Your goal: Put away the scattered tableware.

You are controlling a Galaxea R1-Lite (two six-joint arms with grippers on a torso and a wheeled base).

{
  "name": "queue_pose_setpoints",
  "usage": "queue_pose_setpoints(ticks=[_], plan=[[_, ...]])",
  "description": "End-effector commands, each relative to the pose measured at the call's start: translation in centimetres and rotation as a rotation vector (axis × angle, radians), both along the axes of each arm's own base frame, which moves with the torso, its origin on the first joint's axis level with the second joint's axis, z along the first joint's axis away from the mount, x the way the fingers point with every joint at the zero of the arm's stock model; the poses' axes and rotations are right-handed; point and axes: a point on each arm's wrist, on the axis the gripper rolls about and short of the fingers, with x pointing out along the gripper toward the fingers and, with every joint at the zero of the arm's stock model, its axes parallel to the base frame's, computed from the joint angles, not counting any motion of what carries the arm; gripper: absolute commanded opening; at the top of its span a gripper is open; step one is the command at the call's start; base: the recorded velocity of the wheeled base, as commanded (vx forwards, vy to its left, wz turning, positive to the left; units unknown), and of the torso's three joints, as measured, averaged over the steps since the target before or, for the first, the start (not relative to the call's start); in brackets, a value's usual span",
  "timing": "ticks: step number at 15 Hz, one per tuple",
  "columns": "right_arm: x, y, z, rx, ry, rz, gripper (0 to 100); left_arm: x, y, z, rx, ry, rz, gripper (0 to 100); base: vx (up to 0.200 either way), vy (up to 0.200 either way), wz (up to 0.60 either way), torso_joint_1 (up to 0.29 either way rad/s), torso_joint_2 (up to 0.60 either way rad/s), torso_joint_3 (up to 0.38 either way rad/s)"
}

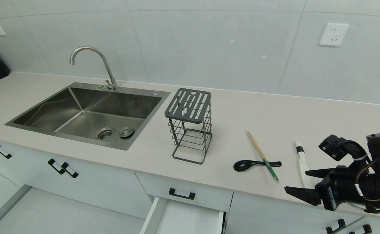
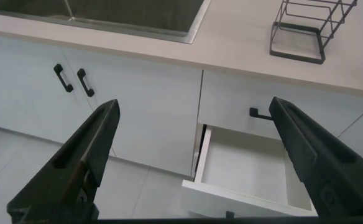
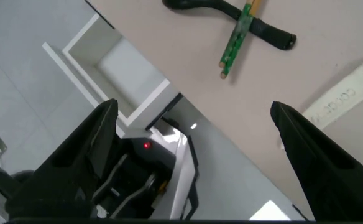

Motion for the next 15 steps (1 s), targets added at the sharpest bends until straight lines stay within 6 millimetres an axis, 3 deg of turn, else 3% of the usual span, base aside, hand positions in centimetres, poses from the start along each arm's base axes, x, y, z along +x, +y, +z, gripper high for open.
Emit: queue_pose_setpoints(ticks=[1, 3, 6, 15], plan=[[1.7, 2.3, -0.3, 0.014, 0.039, -0.024, 100, 0.0, 0.0, 0.0, 0.0, 0.001, 0.001, 100, 0.0, 0.0, 0.0, 0.0, 0.0, 0.0], [2.3, 3.3, -0.1, 0.03, 0.051, -0.081, 100, 0.0, 0.0, 0.0, 0.0, 0.001, 0.001, 100, 0.0, 0.0, 0.0, 0.0, 0.0, 0.0], [3.2, 3.5, -1.5, -0.017, 0.086, -0.162, 100, 0.0, 0.0, 0.0, 0.001, 0.001, 0.001, 100, 0.0, 0.0, 0.0, 0.0, 0.0, 0.0], [6.9, 5.0, -3.6, -0.032, 0.135, -0.245, 100, 0.0, 0.0, 0.0, 0.001, 0.001, 0.001, 100, 0.0, 0.0, 0.0, 0.0, 0.0, 0.0]])
